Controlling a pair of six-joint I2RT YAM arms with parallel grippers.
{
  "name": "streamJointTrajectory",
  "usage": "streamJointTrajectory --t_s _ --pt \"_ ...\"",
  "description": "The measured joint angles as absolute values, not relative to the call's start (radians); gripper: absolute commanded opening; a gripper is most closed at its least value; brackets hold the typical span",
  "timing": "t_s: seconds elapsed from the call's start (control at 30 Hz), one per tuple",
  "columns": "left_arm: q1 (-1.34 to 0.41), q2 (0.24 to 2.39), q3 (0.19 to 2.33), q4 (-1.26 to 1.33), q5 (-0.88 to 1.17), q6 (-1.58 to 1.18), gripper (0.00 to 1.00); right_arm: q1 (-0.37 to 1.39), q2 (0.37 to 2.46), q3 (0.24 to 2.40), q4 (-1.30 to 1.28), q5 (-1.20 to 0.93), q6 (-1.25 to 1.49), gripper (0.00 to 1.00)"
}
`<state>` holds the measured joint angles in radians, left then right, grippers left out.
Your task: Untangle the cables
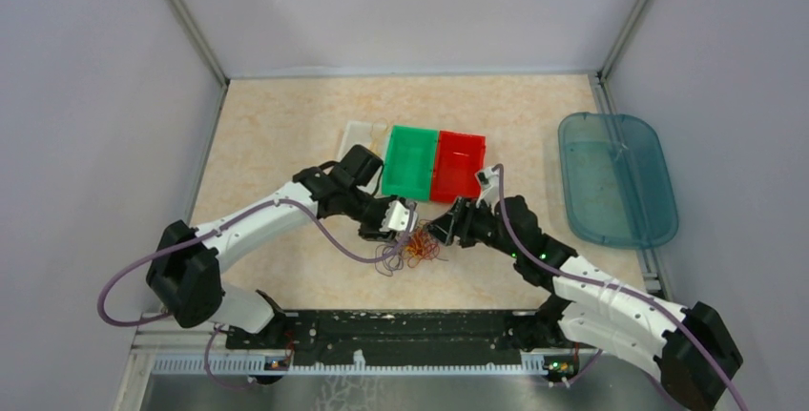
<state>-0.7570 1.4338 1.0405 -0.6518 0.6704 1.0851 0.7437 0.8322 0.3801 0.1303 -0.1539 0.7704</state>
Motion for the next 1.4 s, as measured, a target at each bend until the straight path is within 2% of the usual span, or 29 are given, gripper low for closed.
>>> streamJointTrajectory --t_s 0.13,0.3,0.43,0.7,1.0,1.4 --pt "-0.763 1.444 1.035 -0.627 0.669 1.06 0.24 0.735 0.832 0.38 0.131 -0.156 0.77 0.63" --pt "-0.769 1.446 1.032 -0.596 0.64 1.038 0.08 0.732 0.83 0.38 0.133 -0.16 0.77 0.63" --pt "-0.77 1.437 1.029 -0.591 0.593 1.034 0.0 0.729 0.829 0.38 0.136 -0.165 0.77 0.63" --pt "-0.77 1.314 1.043 -0.598 0.559 1.04 0.0 0.728 0.911 0.382 0.199 -0.205 0.771 0.63" --pt "-0.773 1.106 1.064 -0.639 0.634 1.1 0.0 0.73 1.077 0.461 0.243 -0.242 0.771 0.65" --pt "-0.775 1.076 1.064 -0.644 0.651 1.11 0.0 0.83 1.197 0.588 0.259 -0.166 0.756 0.69"
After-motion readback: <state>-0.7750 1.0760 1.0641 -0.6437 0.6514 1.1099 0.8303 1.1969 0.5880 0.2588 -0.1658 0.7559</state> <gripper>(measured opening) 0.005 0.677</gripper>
